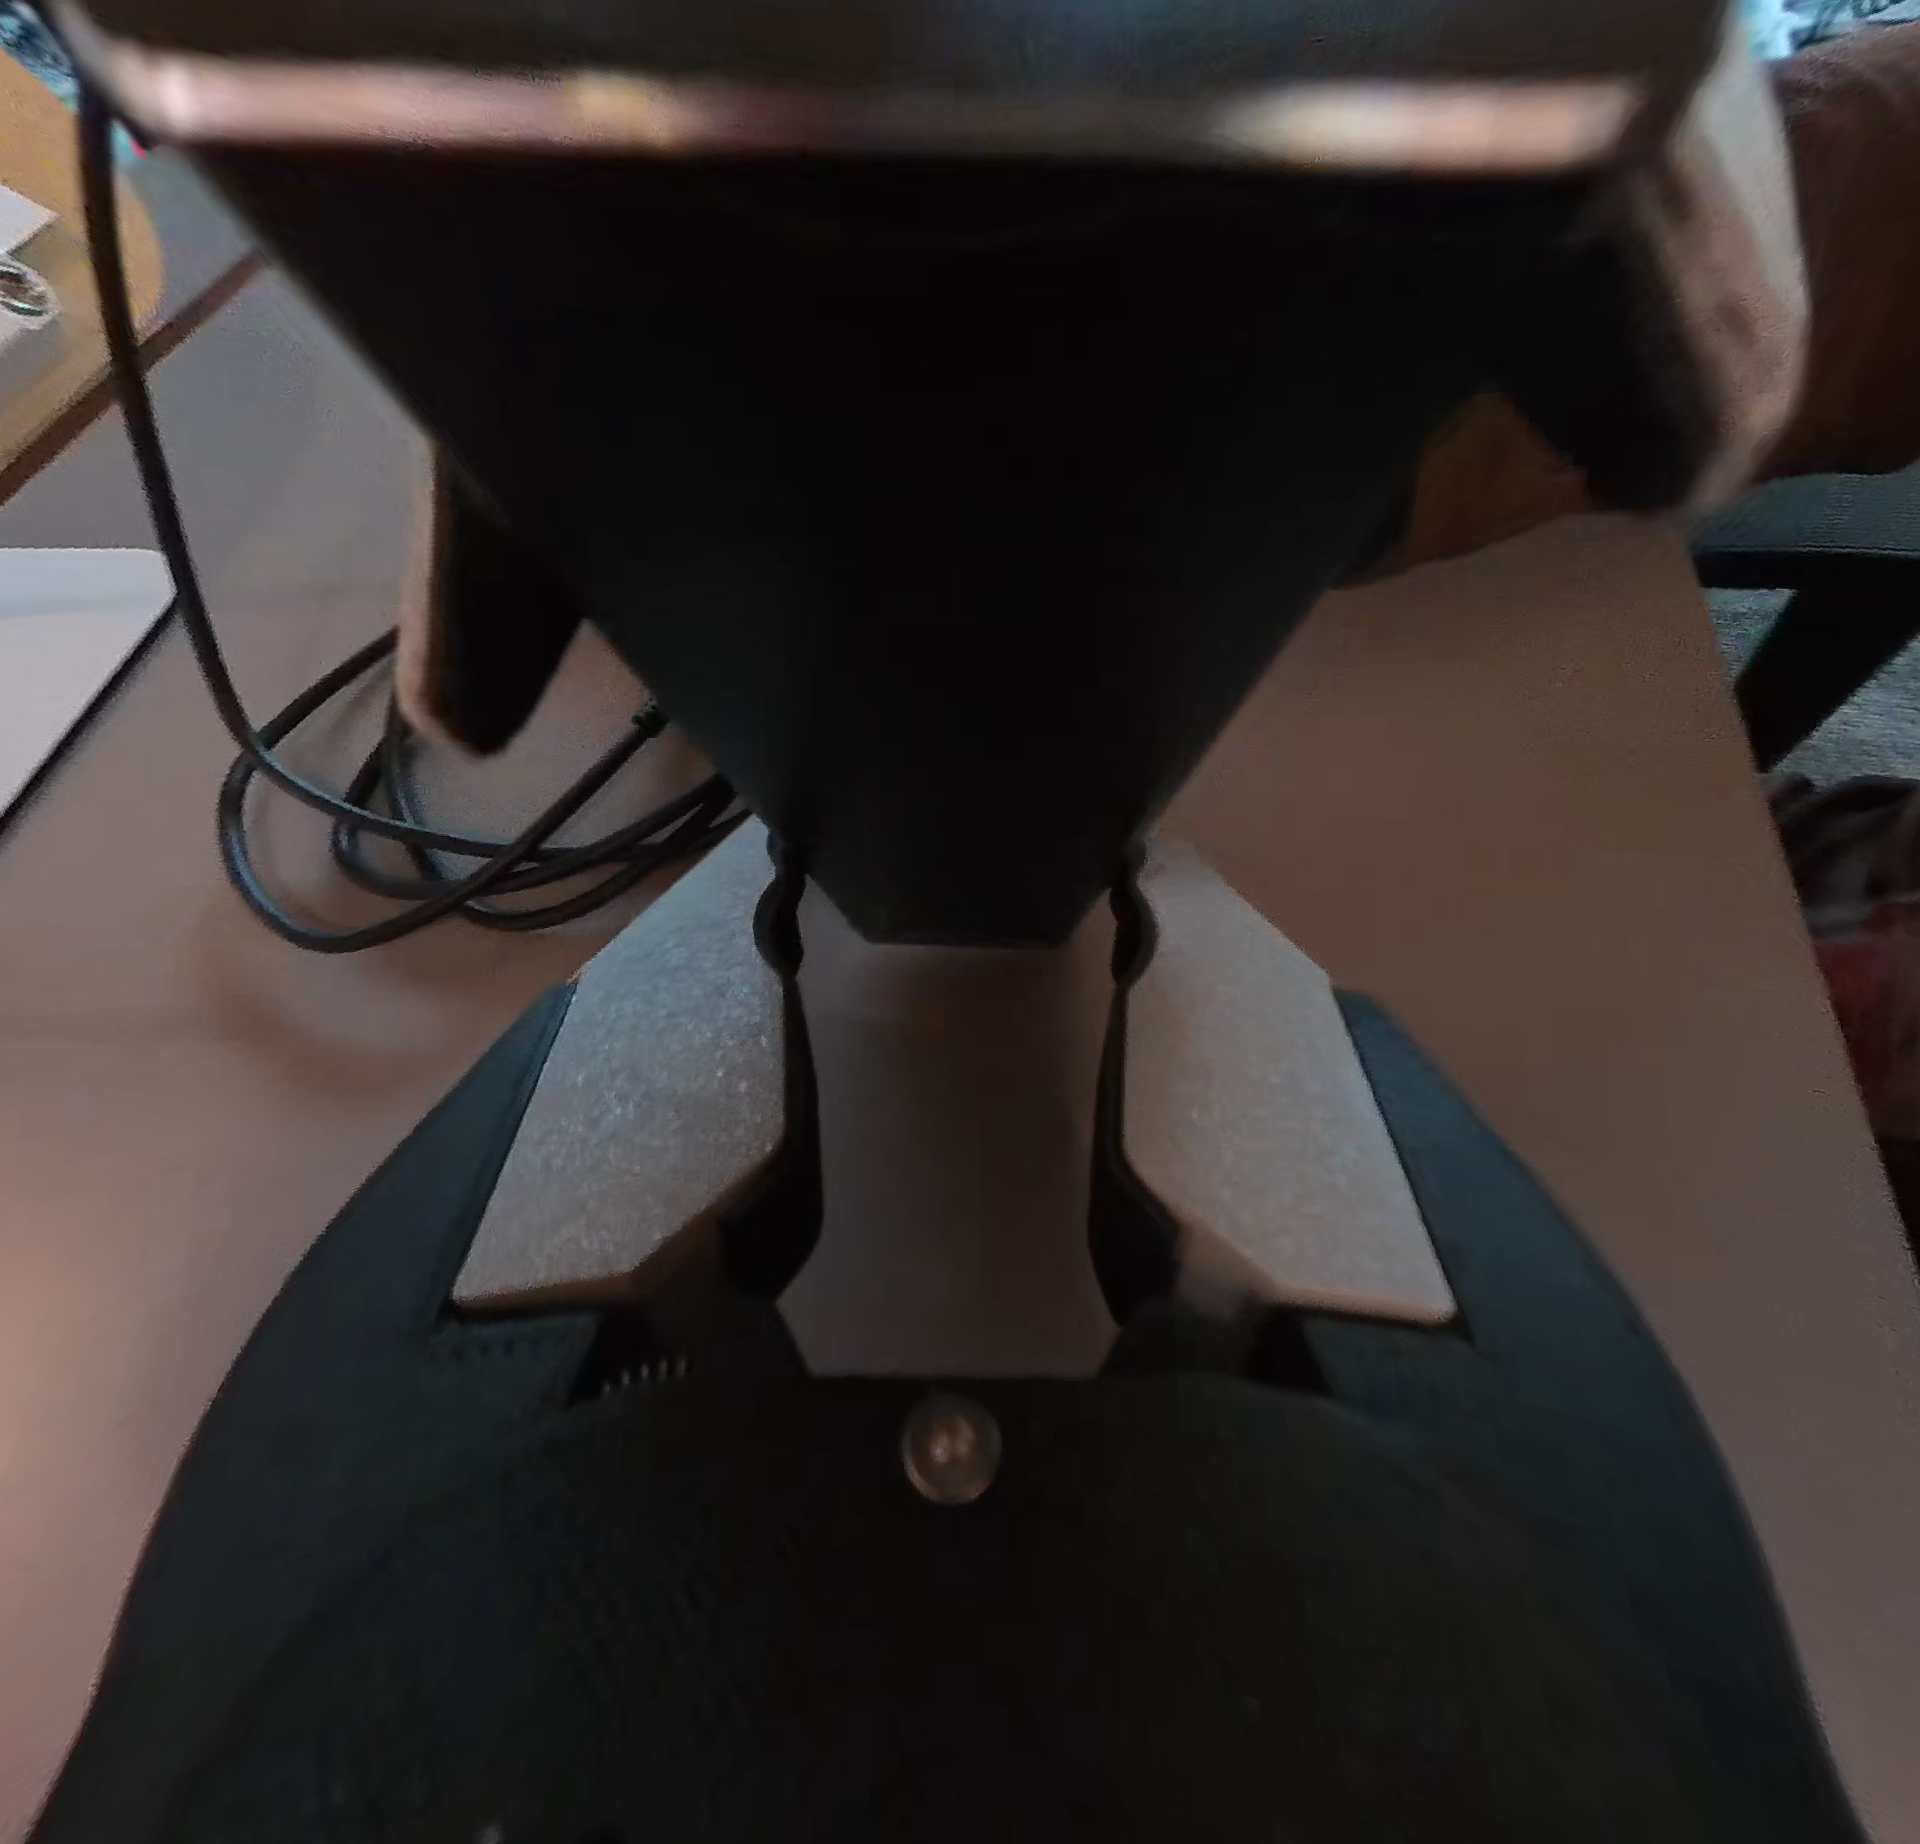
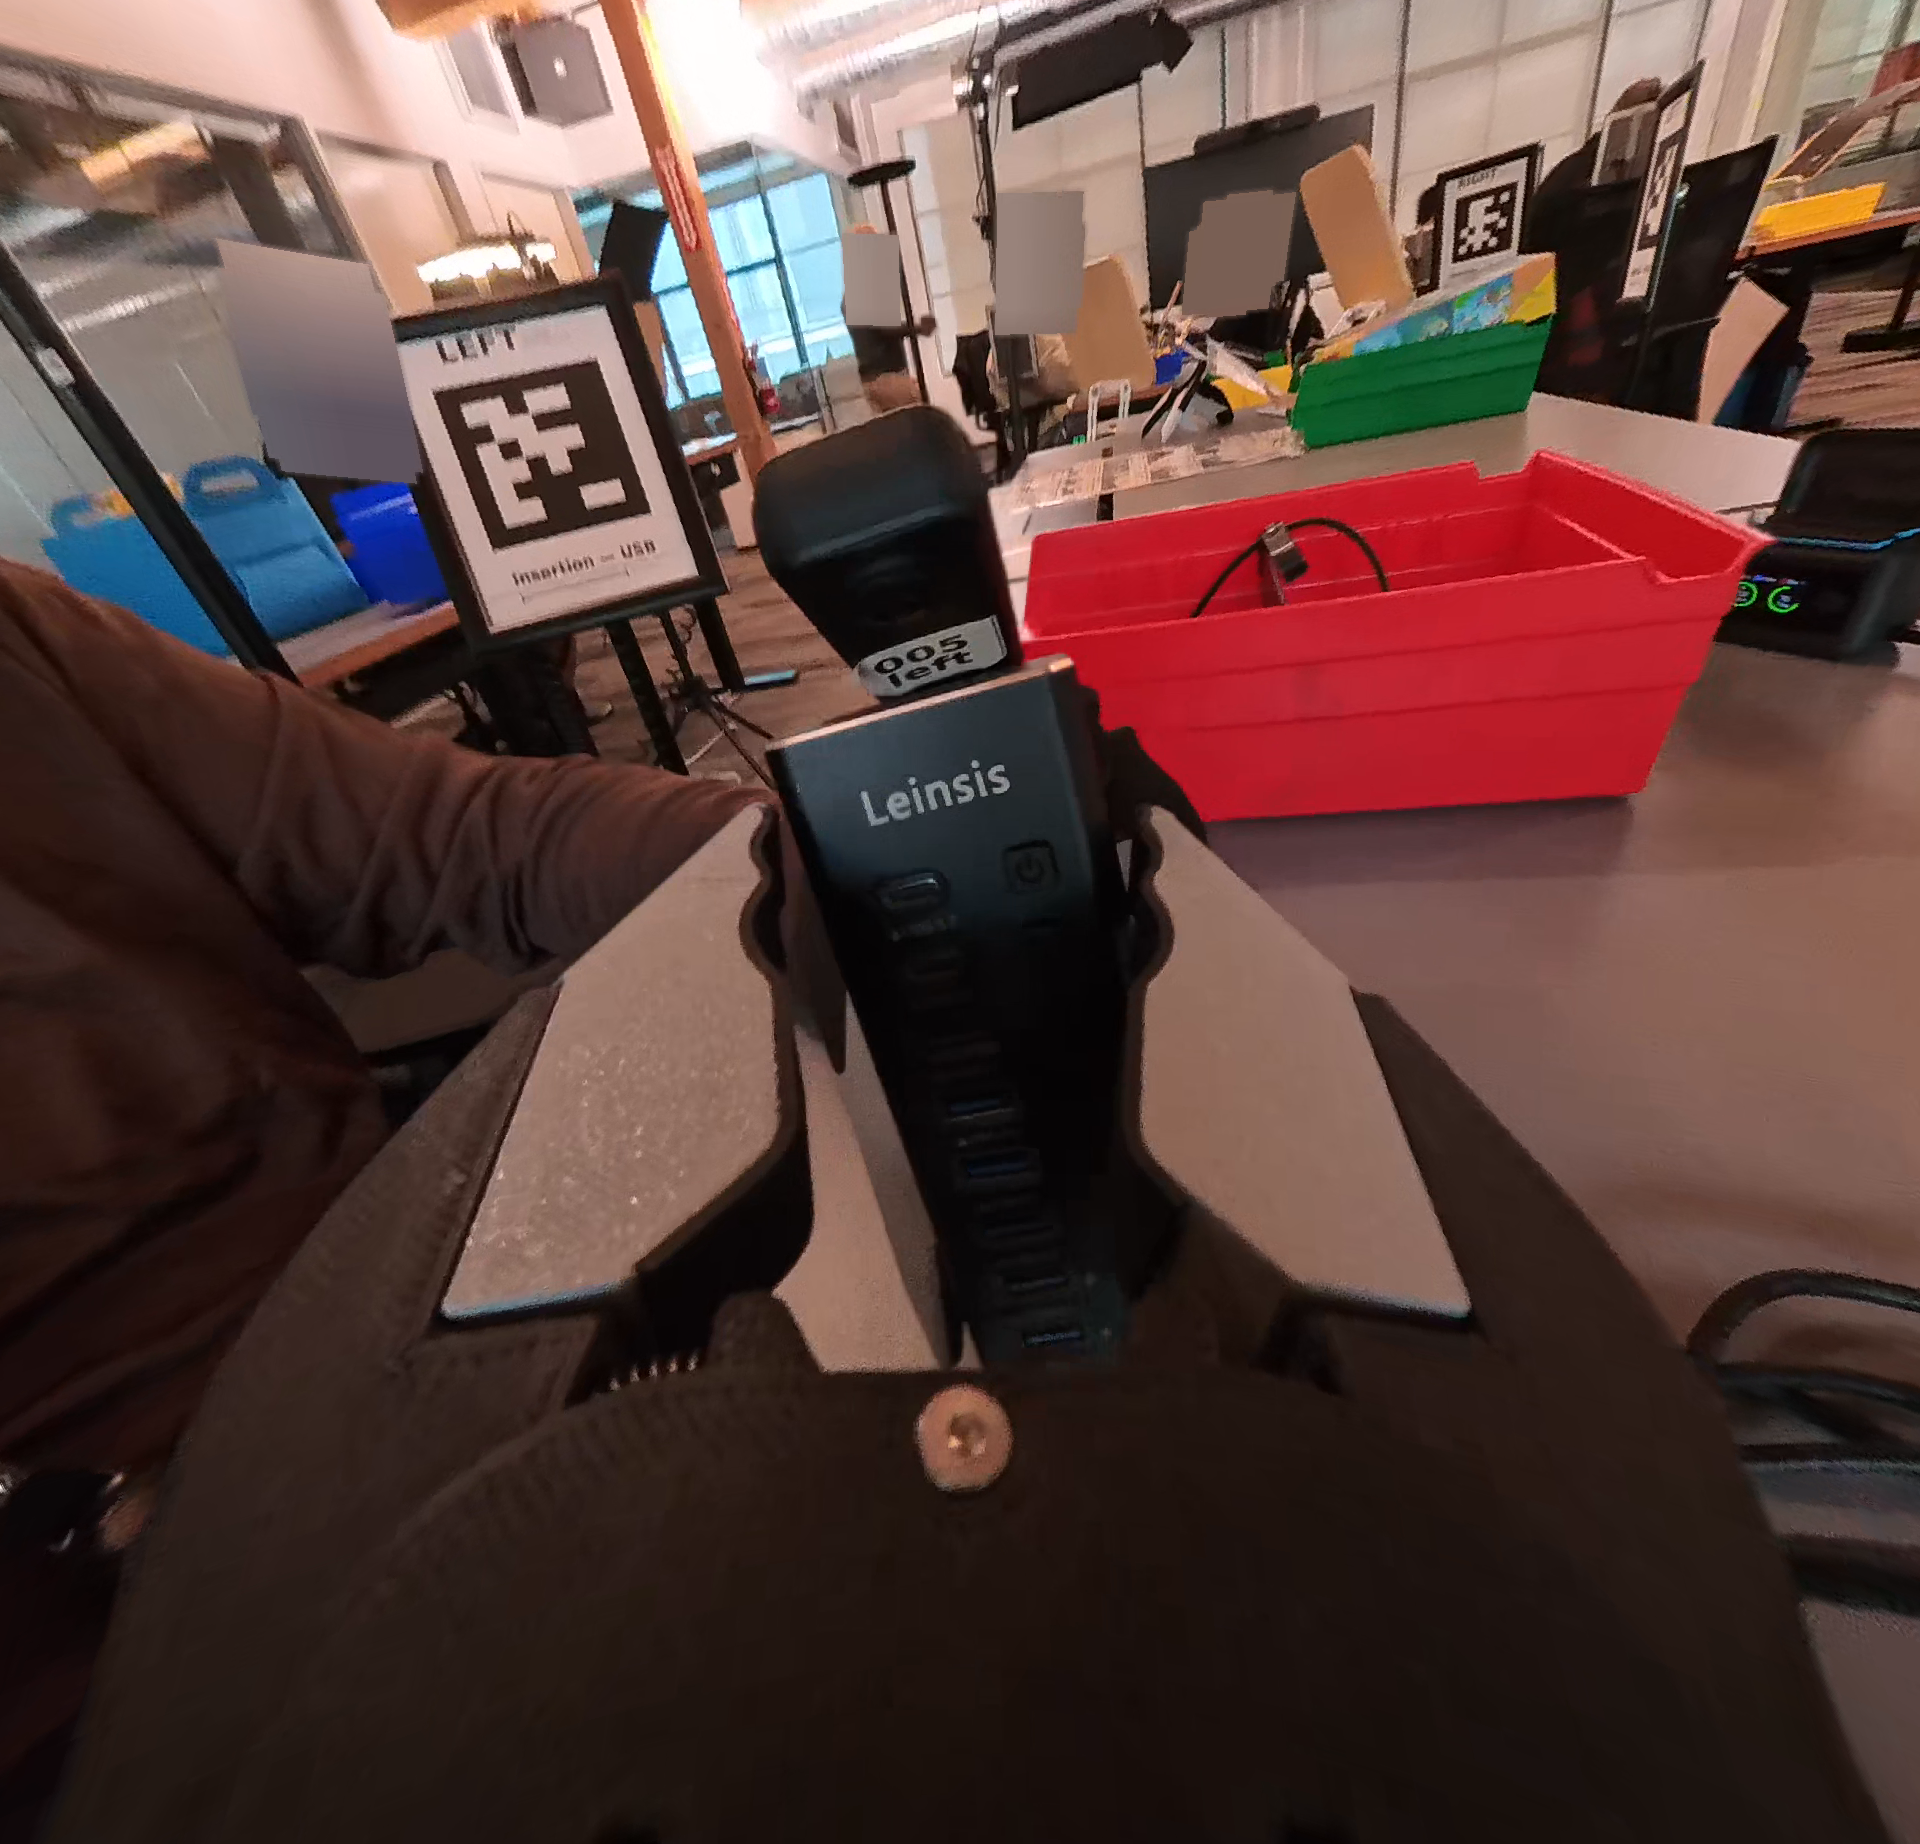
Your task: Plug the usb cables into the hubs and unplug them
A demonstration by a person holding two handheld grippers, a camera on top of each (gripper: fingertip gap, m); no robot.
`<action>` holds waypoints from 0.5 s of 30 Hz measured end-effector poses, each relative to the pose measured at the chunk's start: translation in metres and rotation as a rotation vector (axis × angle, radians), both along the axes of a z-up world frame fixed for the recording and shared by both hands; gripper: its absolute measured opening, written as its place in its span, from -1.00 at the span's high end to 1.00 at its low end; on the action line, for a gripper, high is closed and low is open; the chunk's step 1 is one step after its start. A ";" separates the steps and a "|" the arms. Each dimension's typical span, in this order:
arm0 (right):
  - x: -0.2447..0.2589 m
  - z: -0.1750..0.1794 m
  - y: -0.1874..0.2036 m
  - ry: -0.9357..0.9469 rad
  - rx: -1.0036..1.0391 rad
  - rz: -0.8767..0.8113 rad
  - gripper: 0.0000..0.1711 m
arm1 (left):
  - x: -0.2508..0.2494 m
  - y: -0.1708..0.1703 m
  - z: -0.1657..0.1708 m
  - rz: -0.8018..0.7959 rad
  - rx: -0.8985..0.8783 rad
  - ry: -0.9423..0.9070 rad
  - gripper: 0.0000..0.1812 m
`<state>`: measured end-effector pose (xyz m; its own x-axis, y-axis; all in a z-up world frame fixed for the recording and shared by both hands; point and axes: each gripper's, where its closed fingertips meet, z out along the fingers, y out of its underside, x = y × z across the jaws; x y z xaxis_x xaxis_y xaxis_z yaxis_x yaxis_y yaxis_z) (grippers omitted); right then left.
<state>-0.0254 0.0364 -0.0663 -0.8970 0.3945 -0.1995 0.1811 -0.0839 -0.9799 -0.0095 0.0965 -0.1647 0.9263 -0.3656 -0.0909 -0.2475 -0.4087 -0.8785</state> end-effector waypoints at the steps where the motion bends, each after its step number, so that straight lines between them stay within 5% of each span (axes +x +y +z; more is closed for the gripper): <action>1: -0.001 0.001 0.002 -0.004 -0.010 -0.004 0.27 | -0.002 0.000 0.000 0.010 0.002 0.004 0.36; 15: -0.006 -0.006 0.009 0.078 0.136 -0.093 0.28 | -0.011 -0.001 0.000 0.056 -0.011 0.053 0.36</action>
<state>-0.0311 0.0451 -0.0721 -0.8658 0.4954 -0.0699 0.1020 0.0379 -0.9941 -0.0205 0.0954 -0.1642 0.9394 -0.3144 -0.1365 -0.2697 -0.4324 -0.8604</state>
